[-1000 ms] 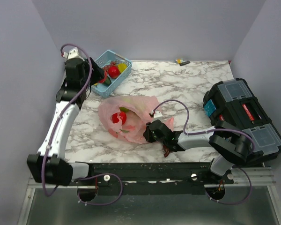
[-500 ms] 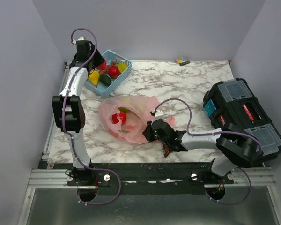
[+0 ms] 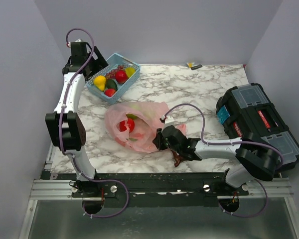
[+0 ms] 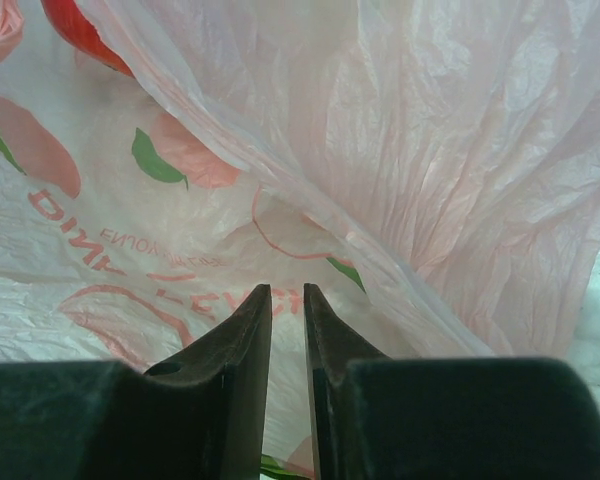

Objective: Take the fake fruits out of the plastic bag
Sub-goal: Place the fake fruit in the bin, then adjust the plastic bag at the center of the board.

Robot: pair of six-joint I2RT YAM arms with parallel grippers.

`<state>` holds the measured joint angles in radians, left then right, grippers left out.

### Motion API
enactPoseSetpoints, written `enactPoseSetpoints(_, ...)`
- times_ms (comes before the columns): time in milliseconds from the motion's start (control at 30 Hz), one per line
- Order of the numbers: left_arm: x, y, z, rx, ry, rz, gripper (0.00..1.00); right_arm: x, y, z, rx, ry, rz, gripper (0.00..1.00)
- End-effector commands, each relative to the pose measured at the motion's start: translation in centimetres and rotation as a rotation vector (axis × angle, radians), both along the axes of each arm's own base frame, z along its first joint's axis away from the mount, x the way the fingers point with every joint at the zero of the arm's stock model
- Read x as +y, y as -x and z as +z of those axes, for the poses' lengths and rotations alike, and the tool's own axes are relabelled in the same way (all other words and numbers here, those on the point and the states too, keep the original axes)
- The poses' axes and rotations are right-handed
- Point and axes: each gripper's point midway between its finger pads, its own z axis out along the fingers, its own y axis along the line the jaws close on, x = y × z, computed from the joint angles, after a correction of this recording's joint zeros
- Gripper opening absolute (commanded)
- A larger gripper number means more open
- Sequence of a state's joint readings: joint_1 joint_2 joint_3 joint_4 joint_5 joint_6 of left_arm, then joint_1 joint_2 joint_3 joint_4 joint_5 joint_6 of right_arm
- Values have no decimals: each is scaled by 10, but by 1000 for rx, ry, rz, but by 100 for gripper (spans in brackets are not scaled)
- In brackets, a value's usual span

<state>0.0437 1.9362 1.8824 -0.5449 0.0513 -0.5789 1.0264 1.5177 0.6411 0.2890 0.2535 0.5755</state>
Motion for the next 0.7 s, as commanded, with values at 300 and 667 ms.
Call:
enactPoseSetpoints(300,-131,225,56,-207,237,-575,94,3,-2,30,-21,-26,1,31)
enactPoseSetpoints(667,-171,370,35,-270,179,-864,92,-25,-11,70,-100,16,-85,44)
